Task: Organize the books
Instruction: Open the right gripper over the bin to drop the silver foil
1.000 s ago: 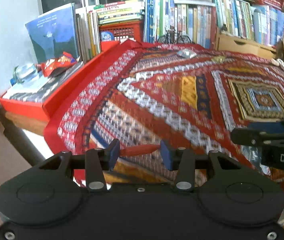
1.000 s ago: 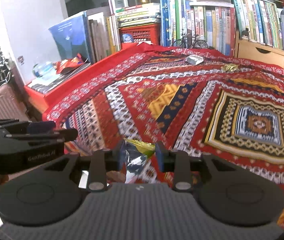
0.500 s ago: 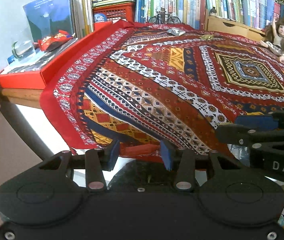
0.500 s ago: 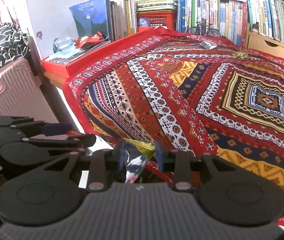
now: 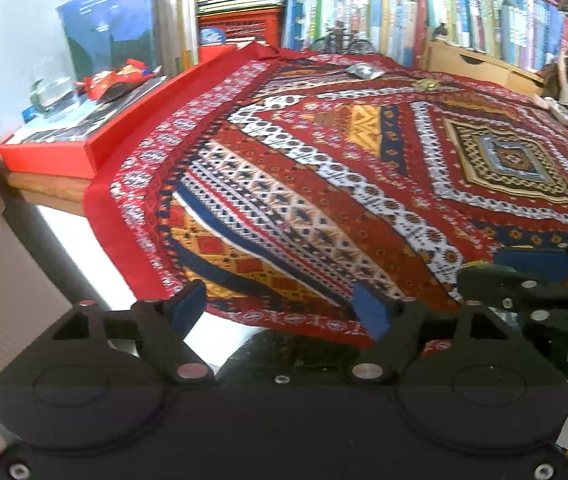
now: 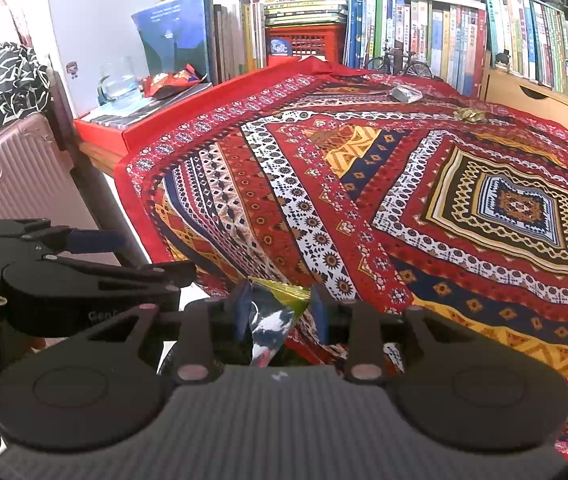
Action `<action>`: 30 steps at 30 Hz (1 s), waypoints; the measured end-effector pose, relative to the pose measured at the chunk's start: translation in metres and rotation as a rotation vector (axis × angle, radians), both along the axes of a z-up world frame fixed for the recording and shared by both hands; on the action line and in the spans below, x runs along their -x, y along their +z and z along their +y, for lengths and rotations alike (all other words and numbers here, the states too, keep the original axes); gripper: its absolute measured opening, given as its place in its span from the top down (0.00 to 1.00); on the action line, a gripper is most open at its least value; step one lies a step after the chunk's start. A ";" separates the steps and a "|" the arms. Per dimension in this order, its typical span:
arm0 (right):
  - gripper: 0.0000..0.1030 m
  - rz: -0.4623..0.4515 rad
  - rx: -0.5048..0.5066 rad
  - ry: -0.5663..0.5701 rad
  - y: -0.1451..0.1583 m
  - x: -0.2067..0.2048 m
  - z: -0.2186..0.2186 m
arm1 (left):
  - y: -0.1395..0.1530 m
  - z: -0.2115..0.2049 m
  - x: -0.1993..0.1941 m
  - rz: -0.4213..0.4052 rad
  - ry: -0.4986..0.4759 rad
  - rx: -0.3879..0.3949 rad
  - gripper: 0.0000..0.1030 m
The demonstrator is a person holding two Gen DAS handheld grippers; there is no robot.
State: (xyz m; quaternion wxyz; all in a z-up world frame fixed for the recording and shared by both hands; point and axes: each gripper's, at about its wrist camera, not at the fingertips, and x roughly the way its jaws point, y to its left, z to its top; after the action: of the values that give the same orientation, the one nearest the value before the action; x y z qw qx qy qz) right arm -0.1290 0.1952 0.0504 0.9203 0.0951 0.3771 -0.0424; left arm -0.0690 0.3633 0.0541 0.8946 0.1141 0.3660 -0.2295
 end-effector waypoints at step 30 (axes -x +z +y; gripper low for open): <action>0.19 0.000 -0.032 0.036 -0.011 -0.011 0.013 | -0.010 0.039 -0.012 0.031 0.120 -0.061 0.16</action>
State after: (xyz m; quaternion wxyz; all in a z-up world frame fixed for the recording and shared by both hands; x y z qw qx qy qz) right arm -0.1177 0.2082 0.0392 0.9193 0.1032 0.3794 -0.0198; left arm -0.0568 0.4023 0.0439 0.8971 0.1157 0.3928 -0.1658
